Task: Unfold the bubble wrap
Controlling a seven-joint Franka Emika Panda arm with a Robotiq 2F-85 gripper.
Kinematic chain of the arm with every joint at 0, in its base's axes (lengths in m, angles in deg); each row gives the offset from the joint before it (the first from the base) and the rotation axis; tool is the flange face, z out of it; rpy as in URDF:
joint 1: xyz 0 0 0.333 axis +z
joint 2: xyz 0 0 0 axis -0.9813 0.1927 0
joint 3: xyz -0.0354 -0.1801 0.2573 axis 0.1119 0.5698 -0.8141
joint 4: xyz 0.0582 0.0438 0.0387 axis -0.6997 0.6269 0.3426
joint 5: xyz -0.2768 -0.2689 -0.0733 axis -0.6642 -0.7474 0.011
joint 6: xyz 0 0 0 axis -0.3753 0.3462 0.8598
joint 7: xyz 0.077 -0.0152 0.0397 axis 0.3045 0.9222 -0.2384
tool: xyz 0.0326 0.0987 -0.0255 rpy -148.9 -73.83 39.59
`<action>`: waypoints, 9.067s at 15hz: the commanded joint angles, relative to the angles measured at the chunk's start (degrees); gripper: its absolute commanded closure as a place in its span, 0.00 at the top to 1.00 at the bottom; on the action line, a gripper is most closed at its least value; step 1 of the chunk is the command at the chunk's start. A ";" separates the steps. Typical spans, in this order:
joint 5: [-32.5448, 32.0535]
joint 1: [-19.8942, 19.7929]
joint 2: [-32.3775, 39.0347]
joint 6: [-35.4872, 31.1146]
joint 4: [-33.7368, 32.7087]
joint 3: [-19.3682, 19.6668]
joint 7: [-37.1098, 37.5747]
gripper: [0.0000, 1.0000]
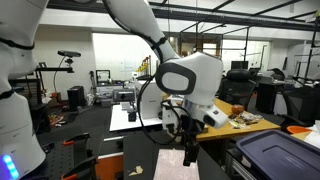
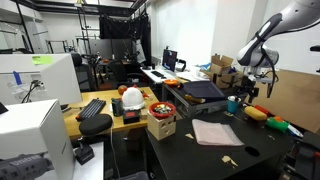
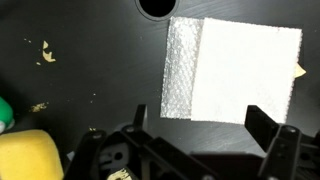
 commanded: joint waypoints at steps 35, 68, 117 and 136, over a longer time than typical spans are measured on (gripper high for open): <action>10.08 -14.84 47.92 30.47 -55.60 -16.07 -1.26 1.00; 2.18 -10.55 41.47 17.30 -40.85 -15.65 -13.61 1.00; 3.48 -11.09 37.84 13.93 -34.48 -20.13 -18.82 1.00; 9.88 -15.02 31.00 18.68 -27.58 -21.35 -25.58 0.00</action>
